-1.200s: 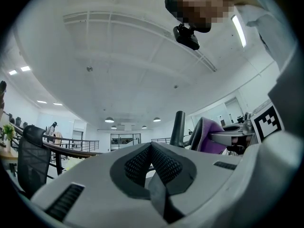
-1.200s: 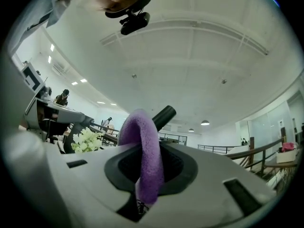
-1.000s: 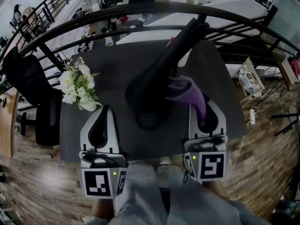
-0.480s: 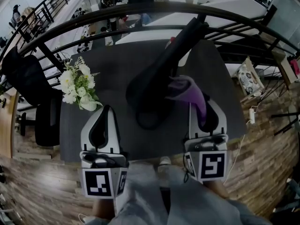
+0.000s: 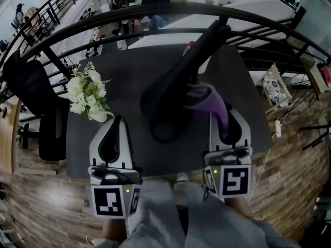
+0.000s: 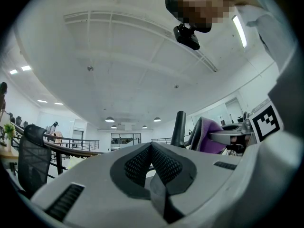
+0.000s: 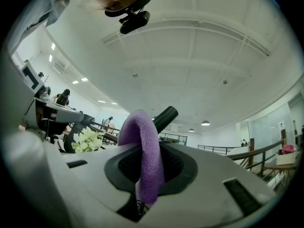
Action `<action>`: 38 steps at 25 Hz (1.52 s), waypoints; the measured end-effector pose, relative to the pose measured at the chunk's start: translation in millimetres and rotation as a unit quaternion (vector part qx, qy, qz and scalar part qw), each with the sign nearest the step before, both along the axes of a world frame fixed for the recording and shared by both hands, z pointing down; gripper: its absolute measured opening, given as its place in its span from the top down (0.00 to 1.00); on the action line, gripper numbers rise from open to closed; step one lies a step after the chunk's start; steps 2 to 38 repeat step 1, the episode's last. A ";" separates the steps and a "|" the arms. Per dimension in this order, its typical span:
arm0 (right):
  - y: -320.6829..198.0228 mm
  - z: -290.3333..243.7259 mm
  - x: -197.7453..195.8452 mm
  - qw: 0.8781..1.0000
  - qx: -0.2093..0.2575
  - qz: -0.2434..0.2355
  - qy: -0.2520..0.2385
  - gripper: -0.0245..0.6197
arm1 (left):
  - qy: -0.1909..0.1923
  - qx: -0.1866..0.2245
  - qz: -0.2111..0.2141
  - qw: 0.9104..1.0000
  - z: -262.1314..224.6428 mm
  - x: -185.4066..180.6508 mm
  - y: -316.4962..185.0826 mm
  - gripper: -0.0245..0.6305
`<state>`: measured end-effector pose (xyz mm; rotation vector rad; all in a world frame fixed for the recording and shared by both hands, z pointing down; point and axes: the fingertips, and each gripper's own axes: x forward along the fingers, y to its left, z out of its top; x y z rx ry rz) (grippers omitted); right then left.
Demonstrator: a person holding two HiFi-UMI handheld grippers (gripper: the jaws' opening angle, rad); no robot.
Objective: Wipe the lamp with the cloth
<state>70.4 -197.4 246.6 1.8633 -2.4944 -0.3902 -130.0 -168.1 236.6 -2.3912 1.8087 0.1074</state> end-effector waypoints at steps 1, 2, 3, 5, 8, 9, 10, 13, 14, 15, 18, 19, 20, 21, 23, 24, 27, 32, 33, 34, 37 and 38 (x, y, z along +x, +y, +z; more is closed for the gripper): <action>-0.4 0.0 -0.2 1.000 0.000 0.000 0.000 0.88 | 0.003 0.001 0.001 1.000 -0.2 0.2 -0.1 0.96; -0.4 0.0 -0.2 1.000 0.000 0.000 0.000 0.88 | 0.003 0.001 0.001 1.000 -0.2 0.2 -0.1 0.96; -0.4 0.0 -0.2 1.000 0.000 0.000 0.000 0.88 | 0.003 0.001 0.001 1.000 -0.2 0.2 -0.1 0.96; -0.4 0.0 -0.2 1.000 0.000 0.000 0.000 0.88 | 0.003 0.001 0.001 1.000 -0.2 0.2 -0.1 0.96; -0.4 0.0 -0.2 1.000 0.000 0.000 0.000 0.88 | 0.003 0.001 0.001 1.000 -0.2 0.2 -0.1 0.96; -0.4 0.0 -0.2 1.000 0.000 0.000 0.000 0.88 | 0.003 0.001 0.001 1.000 -0.2 0.2 -0.1 0.96; -0.4 0.0 -0.2 1.000 0.000 0.000 0.000 0.88 | 0.003 0.001 0.001 1.000 -0.2 0.2 -0.1 0.96; -0.4 0.0 -0.2 1.000 0.000 0.000 0.000 0.88 | 0.003 0.001 0.001 1.000 -0.2 0.2 -0.1 0.96; -0.4 0.0 -0.2 1.000 0.000 0.000 0.000 0.88 | 0.003 0.001 0.001 1.000 -0.2 0.2 -0.1 0.96; -0.4 0.0 -0.2 1.000 0.000 0.000 0.000 0.88 | 0.003 0.001 0.001 1.000 -0.2 0.2 -0.1 0.96; -0.4 0.0 -0.2 1.000 0.000 0.000 0.000 0.88 | 0.003 0.001 0.001 1.000 -0.2 0.2 -0.1 0.96; -0.4 0.0 -0.2 1.000 0.000 0.000 0.000 0.88 | 0.003 0.001 0.001 1.000 -0.2 0.2 -0.1 0.96; -0.4 0.0 -0.2 1.000 0.000 0.000 0.000 0.88 | 0.003 0.001 0.001 1.000 -0.2 0.2 -0.1 0.96; -0.4 0.0 -0.2 1.000 0.000 0.000 0.000 0.88 | 0.003 0.001 0.001 1.000 -0.2 0.2 -0.1 0.96; -0.4 0.0 -0.2 1.000 0.000 0.000 0.000 0.88 | 0.003 0.001 0.001 1.000 -0.2 0.2 -0.1 0.96; -0.4 0.0 -0.2 1.000 0.000 0.000 0.000 0.88 | 0.003 0.001 0.001 1.000 -0.2 0.2 -0.1 0.96; -0.4 0.0 -0.2 1.000 0.000 0.000 0.000 0.88 | 0.003 0.001 0.001 1.000 -0.2 0.2 -0.1 0.96; -0.4 0.0 -0.2 1.000 0.000 0.000 0.000 0.88 | 0.003 0.001 0.001 1.000 -0.2 0.2 -0.1 0.96; -0.4 0.0 -0.2 1.000 0.000 0.000 0.000 0.88 | 0.003 0.001 0.001 1.000 -0.2 0.2 -0.1 0.96; -0.4 0.0 -0.2 1.000 0.000 0.000 0.000 0.88 | 0.003 0.001 0.001 1.000 -0.2 0.2 -0.1 0.96; -0.4 0.0 -0.2 1.000 0.000 0.000 0.000 0.88 | 0.003 0.001 0.001 1.000 -0.2 0.2 -0.1 0.96; -0.4 0.0 -0.2 1.000 0.000 0.000 0.000 0.88 | 0.003 0.001 0.001 1.000 -0.2 0.2 -0.1 0.96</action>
